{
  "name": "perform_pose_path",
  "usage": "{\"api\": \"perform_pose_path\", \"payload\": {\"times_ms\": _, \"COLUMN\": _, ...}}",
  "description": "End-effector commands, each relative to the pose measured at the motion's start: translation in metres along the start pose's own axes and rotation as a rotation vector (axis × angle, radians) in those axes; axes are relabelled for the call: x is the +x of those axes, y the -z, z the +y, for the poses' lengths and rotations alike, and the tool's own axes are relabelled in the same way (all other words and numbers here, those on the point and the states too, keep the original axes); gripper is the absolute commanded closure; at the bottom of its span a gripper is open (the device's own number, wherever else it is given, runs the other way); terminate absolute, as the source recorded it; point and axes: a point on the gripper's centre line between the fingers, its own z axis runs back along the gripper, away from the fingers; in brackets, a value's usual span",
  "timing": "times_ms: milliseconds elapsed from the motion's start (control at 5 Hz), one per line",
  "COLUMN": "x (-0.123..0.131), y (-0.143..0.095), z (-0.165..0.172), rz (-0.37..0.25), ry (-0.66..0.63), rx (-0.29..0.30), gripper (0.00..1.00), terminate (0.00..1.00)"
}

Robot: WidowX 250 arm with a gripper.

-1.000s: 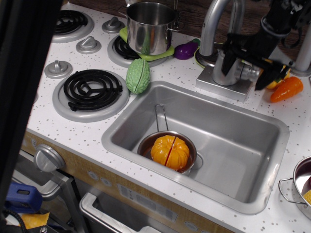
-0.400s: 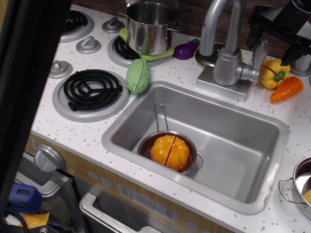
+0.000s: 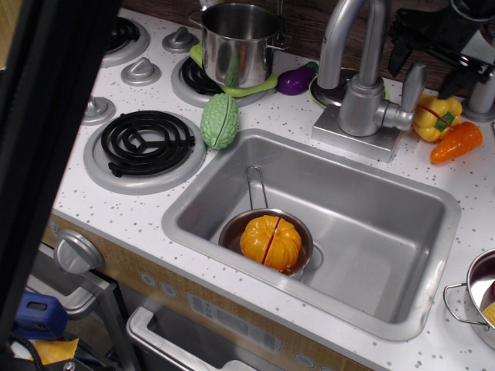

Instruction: Turn lever vertical to front

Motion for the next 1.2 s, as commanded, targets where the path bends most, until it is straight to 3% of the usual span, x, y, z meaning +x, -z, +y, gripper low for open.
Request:
{"api": "perform_pose_path", "payload": {"times_ms": 0, "x": 0.009, "y": -0.012, "z": 0.015, "rz": -0.029, "ry": -0.026, "rx": -0.007, "gripper": 1.00, "terminate": 0.00}}
{"api": "perform_pose_path", "payload": {"times_ms": 600, "x": -0.037, "y": -0.034, "z": -0.008, "rz": 0.072, "ry": -0.159, "rx": -0.054, "gripper": 1.00, "terminate": 0.00}}
{"api": "perform_pose_path", "payload": {"times_ms": 1000, "x": -0.058, "y": -0.002, "z": -0.013, "rz": 0.197, "ry": -0.252, "rx": -0.197, "gripper": 1.00, "terminate": 0.00}}
